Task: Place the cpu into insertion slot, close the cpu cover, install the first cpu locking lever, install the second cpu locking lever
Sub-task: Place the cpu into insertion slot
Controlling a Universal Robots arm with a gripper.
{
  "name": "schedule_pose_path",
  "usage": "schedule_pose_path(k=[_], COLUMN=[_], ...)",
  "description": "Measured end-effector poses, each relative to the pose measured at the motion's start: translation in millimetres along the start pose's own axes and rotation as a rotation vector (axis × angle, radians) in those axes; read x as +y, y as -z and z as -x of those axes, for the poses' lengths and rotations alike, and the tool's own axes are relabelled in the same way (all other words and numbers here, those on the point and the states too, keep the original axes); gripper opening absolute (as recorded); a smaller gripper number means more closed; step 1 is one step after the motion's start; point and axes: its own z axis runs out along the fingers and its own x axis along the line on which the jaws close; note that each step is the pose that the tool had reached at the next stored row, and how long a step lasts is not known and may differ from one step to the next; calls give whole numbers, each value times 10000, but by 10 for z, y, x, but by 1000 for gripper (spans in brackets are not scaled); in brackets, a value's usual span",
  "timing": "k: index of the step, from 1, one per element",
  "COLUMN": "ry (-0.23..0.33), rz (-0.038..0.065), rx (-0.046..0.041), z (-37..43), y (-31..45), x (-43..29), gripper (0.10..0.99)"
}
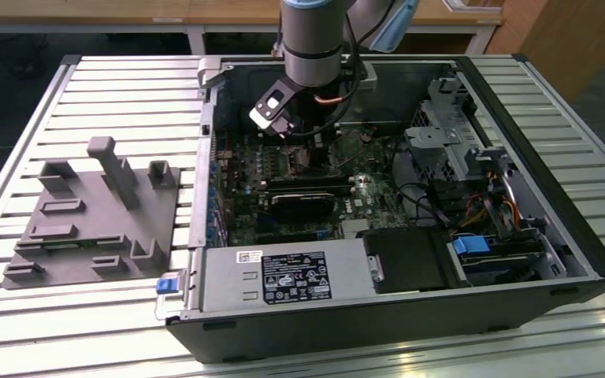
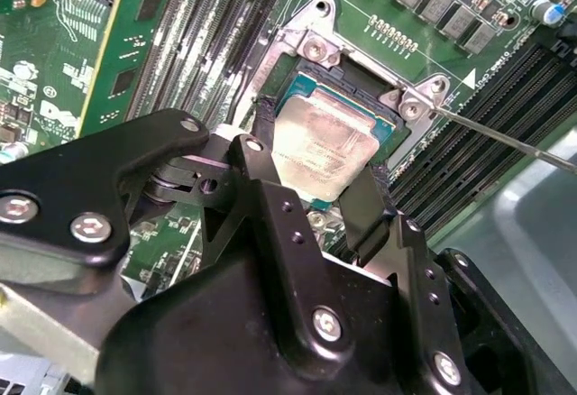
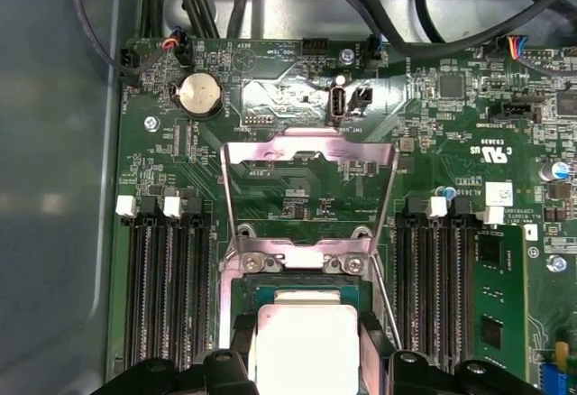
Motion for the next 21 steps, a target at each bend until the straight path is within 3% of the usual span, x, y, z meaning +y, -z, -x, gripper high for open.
schedule_pose_path(k=[14,17,18,21], ry=[0,0,0,-2], rz=[0,-1,-1,0], rx=[0,0,0,10], z=[-21,-21,-21,-21], y=[-54,-55,-55,-56], x=[-4,-5,-5,-5], gripper=[537,549,612,612])
